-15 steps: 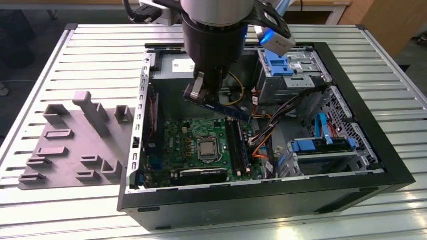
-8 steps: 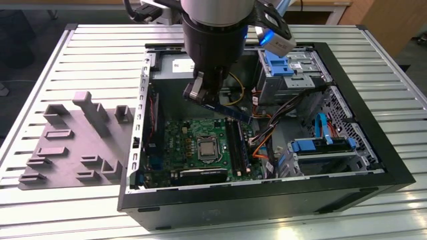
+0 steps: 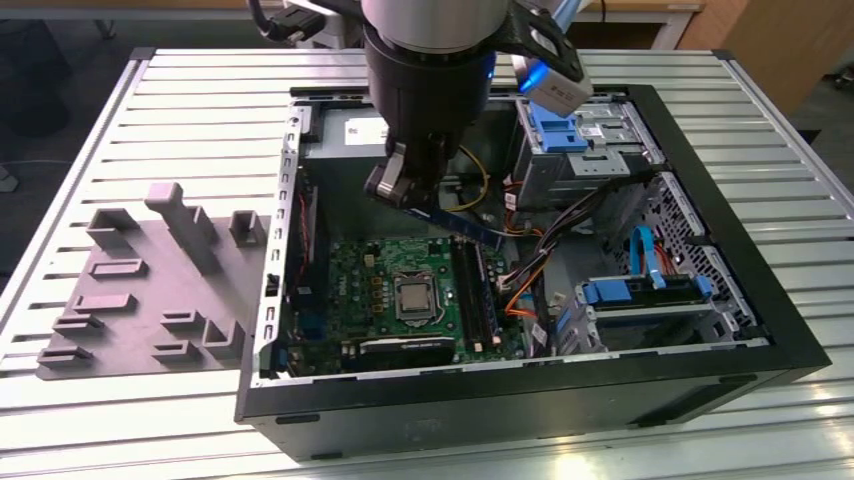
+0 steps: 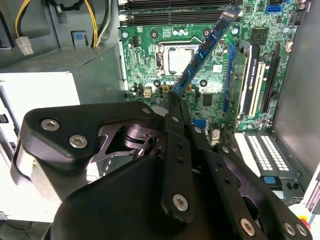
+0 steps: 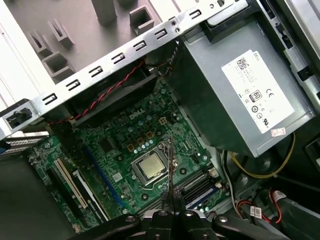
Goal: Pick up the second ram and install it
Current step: 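Insert the second ram into the second slot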
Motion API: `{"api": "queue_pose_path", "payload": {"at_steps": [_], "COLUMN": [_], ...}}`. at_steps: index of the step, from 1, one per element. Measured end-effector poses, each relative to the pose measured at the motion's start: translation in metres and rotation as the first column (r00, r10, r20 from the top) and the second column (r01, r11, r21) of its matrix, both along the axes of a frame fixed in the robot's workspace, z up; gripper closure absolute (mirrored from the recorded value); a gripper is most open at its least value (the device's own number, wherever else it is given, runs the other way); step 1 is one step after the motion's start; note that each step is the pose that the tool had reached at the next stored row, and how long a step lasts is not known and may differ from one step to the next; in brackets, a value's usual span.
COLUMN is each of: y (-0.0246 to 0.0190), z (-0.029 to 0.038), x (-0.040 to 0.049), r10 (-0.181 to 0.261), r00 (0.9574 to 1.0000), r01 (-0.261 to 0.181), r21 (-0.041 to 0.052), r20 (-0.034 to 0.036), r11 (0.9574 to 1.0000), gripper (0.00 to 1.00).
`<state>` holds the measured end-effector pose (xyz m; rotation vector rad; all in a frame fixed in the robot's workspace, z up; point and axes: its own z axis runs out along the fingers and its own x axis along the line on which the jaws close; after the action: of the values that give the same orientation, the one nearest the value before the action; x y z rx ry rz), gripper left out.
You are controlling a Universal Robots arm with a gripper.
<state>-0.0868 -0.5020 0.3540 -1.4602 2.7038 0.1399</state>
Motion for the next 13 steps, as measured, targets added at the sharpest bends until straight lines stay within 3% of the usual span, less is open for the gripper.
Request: {"api": "queue_pose_path", "payload": {"at_steps": [13], "y": [0.0], "z": [0.0], "x": [0.0], "r10": [-0.045], "r00": [0.999], "r01": [0.045], "r21": [0.0], "r20": [0.0], "r11": [0.999], "gripper": [0.89]}}
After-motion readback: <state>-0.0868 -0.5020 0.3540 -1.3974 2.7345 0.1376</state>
